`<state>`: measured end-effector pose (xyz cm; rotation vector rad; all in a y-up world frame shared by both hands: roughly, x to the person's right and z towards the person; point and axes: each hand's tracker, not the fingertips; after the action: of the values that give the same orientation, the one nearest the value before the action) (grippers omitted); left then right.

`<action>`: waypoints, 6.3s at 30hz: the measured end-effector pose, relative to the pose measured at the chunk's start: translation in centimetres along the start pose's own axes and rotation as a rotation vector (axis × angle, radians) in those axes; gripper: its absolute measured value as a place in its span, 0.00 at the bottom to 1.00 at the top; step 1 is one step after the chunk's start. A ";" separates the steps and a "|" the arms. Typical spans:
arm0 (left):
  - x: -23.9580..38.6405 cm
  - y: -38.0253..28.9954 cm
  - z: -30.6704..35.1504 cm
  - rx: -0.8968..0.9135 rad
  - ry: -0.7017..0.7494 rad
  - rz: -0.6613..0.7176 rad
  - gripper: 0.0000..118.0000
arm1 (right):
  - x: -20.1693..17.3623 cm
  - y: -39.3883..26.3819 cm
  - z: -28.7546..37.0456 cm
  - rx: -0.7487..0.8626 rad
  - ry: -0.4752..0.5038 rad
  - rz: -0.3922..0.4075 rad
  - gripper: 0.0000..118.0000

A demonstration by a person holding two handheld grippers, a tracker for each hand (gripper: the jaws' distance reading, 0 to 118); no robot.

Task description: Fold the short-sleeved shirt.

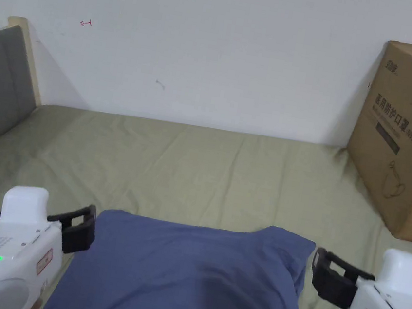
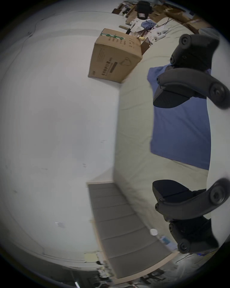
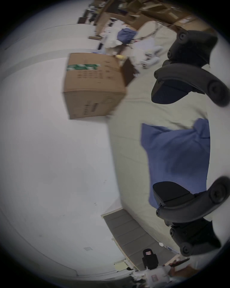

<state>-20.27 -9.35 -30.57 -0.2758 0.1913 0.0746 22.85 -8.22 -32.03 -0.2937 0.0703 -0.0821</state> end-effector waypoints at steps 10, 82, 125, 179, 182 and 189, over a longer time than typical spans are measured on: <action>1.8 0.6 0.7 0.108 -0.121 0.065 0.00 | -3.3 1.0 1.5 0.197 -0.049 0.103 0.00; -8.5 -12.7 -6.8 -0.522 -0.032 0.121 0.04 | 3.3 -13.6 -6.9 -0.400 0.010 -0.021 0.07; -1.5 3.1 -4.6 0.020 -0.133 0.110 0.72 | -2.4 1.4 -3.8 0.165 -0.053 0.187 0.83; -7.6 -17.4 -17.1 -0.784 0.034 0.121 0.14 | -0.7 -3.1 -6.0 -0.006 -0.056 0.112 0.00; -7.2 -16.9 -16.9 -0.764 0.006 0.139 0.04 | 0.1 -4.3 -7.3 -0.086 -0.062 0.073 0.00; -6.4 -13.6 -14.7 -0.659 -0.053 0.080 0.04 | 2.8 -12.2 -13.3 -0.462 -0.058 -0.064 0.87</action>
<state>-27.78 -26.79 -39.64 -0.9219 0.1203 0.2244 23.73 -23.90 -41.32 -0.7594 0.0211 -0.1208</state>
